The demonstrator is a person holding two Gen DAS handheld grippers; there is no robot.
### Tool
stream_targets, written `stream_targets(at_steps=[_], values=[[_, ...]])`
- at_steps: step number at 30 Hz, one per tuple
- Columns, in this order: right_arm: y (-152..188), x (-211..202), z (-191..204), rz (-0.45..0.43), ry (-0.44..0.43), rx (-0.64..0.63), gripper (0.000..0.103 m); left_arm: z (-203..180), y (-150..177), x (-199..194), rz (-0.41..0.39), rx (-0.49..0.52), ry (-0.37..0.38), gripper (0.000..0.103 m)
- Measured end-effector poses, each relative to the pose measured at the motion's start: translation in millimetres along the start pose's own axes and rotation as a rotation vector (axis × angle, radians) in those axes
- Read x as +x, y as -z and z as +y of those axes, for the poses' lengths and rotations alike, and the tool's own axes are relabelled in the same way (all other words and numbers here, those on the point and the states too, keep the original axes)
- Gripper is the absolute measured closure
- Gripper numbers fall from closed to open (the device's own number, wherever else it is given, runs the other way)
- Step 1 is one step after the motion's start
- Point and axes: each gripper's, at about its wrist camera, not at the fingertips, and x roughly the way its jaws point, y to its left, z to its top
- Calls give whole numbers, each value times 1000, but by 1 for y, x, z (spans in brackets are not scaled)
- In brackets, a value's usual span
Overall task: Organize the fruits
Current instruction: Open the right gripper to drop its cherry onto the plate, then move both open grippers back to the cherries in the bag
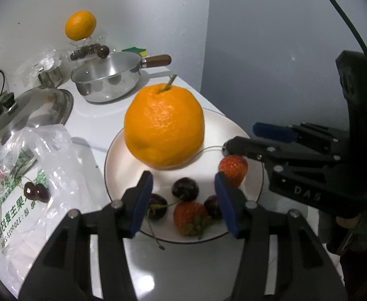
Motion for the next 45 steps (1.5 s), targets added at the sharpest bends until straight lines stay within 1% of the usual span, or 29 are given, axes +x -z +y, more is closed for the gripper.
stream_targets(at_steps=[13, 28, 36, 45], values=[[-1, -16, 19, -17, 10, -23, 56, 8, 7, -24, -40, -21, -15, 50], [1, -33, 56, -38, 14, -63, 56, 31, 23, -60, -92, -53, -28, 50], [-2, -36, 77, -47, 9, -86, 56, 49, 31, -75, -113, -80, -40, 50], [-9, -28, 109, -40, -7, -129, 56, 77, 43, -89, -131, -127, -57, 50]])
